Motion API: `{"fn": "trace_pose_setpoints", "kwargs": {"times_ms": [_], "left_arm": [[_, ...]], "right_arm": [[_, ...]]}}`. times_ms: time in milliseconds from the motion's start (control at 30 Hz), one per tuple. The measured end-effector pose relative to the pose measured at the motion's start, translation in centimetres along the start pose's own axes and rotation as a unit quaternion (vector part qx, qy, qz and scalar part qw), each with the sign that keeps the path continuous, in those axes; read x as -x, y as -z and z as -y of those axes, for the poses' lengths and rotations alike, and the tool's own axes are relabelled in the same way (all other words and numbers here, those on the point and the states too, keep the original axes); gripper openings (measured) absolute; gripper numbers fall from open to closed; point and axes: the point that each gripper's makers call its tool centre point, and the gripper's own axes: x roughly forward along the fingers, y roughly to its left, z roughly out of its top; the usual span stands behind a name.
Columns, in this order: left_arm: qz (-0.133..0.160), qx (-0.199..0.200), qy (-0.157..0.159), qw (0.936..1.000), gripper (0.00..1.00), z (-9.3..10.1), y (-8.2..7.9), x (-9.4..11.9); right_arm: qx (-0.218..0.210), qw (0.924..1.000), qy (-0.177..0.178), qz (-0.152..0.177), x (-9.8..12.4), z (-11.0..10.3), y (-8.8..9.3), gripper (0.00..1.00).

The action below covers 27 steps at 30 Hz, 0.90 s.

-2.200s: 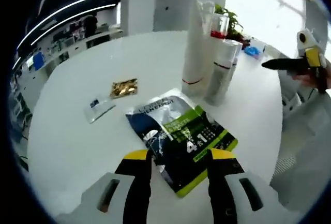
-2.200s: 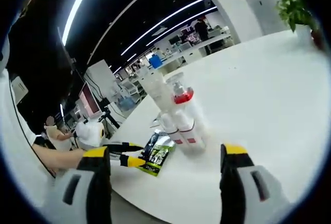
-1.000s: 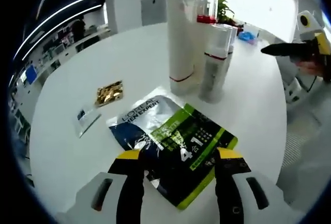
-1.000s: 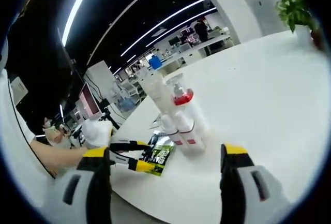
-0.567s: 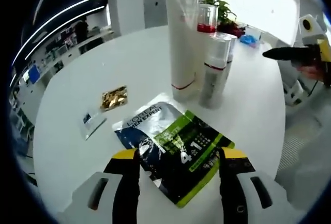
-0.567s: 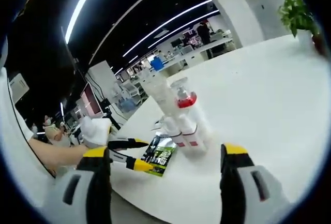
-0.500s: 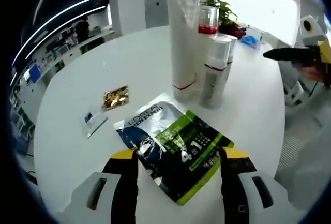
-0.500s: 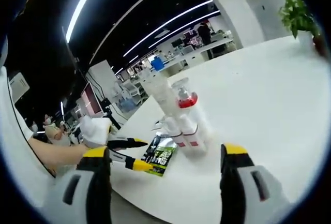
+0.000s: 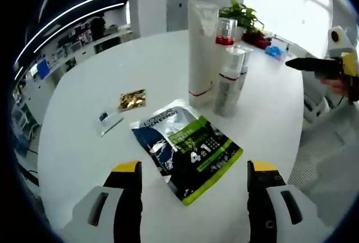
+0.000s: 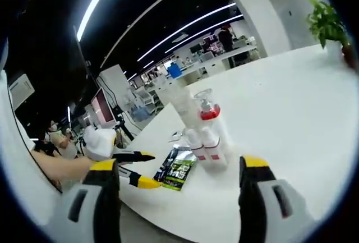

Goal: Arrange the skincare products in the storage area until every visible bottle or jar stands upright without overlapping.

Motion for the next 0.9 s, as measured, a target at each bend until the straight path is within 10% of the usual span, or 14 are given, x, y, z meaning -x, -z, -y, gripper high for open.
{"fn": "trace_pose_setpoints", "kwargs": {"times_ms": [900], "left_arm": [[0.050, 0.056, 0.004, 0.9972, 0.93, 0.9, 1.0, 4.9]], "right_arm": [[0.022, 0.9997, -0.005, -0.005, 1.1, -1.2, 0.9, 0.88]]}}
